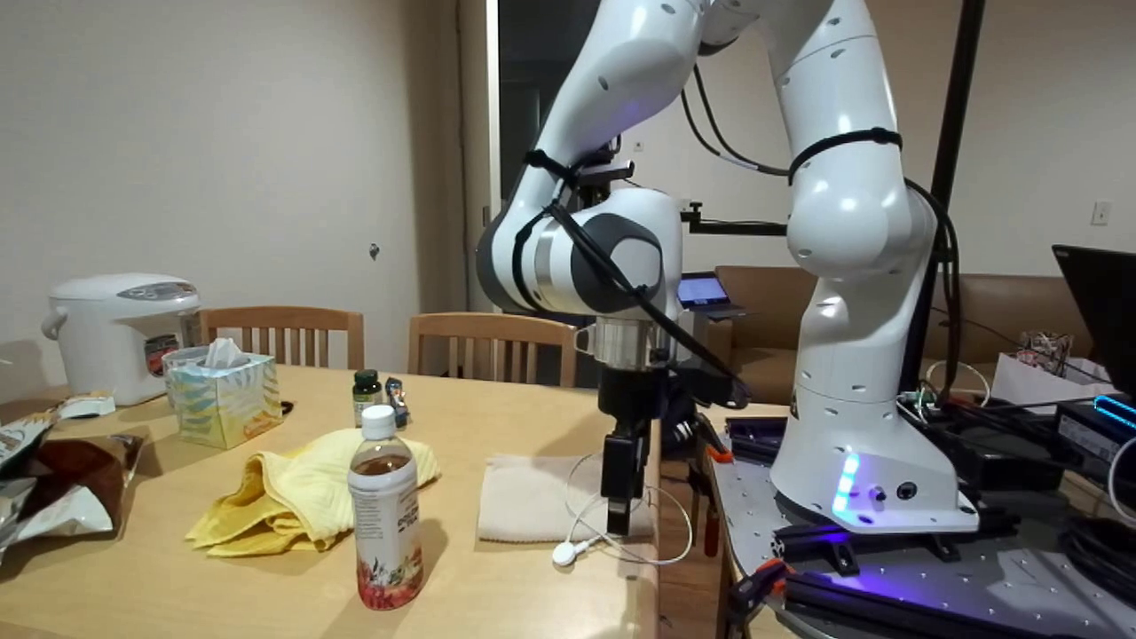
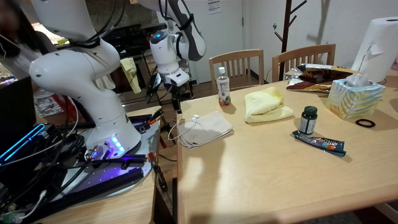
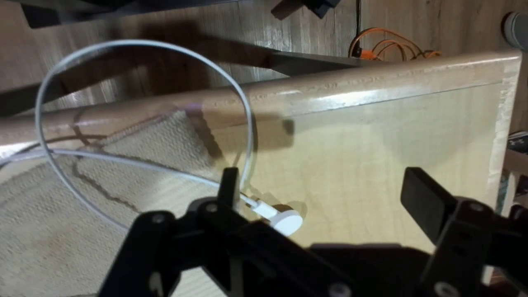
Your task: Pick up the cable on the table and make a circle with it.
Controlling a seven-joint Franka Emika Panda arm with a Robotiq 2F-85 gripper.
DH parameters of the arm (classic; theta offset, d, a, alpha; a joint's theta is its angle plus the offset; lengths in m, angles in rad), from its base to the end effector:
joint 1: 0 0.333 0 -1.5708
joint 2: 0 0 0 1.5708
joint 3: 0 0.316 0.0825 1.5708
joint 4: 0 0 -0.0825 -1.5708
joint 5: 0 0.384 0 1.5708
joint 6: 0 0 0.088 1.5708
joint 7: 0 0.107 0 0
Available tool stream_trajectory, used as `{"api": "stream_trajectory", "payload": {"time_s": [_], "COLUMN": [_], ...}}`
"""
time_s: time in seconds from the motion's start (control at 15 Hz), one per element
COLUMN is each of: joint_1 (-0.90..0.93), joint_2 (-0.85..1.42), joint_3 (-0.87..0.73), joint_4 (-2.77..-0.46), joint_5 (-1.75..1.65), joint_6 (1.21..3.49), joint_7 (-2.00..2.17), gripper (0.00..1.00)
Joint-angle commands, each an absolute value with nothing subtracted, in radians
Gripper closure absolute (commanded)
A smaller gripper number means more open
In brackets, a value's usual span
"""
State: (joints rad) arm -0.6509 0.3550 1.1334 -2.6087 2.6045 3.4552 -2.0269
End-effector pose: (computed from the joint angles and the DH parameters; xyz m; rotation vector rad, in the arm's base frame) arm 0.2603 0.1118 0.1874 -2.9400 0.2462 -0.0104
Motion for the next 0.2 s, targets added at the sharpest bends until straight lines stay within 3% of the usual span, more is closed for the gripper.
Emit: {"api": "stream_trajectory", "payload": {"time_s": [0.0, 0.13], "joint_1": [-0.599, -0.622], "joint_2": [0.281, 0.328], "joint_3": [1.125, 1.124], "joint_4": [-2.668, -2.64], "joint_5": [2.592, 2.602], "joint_6": [3.455, 3.454], "joint_7": [-1.858, -1.937], "gripper": [0.0, 0.0]}}
